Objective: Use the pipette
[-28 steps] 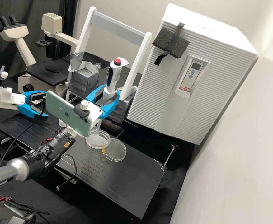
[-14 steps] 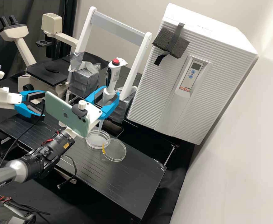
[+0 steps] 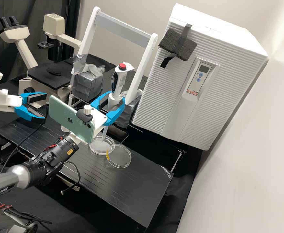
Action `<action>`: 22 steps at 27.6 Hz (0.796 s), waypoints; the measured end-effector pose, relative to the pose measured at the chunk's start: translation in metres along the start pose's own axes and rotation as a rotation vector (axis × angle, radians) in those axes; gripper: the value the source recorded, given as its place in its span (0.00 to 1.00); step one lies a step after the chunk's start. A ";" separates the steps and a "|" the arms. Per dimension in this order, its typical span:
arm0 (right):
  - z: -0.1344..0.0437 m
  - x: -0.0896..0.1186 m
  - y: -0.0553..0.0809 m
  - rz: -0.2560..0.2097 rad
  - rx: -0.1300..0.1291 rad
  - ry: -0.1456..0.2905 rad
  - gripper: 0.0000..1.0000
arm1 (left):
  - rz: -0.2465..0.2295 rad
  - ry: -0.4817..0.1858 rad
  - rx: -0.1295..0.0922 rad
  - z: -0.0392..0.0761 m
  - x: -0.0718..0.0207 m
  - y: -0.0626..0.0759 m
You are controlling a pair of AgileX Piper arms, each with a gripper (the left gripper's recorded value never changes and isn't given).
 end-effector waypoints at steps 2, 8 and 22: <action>0.000 0.000 0.000 0.000 0.000 0.000 0.00 | 0.000 0.000 0.000 0.000 0.0000 0.000; -0.004 0.003 0.000 -0.003 0.010 0.016 0.00 | 0.015 -0.004 0.009 0.001 -0.0002 0.005; -0.062 0.091 -0.020 -0.144 0.024 0.182 0.00 | 0.202 0.008 0.087 -0.006 0.0007 0.065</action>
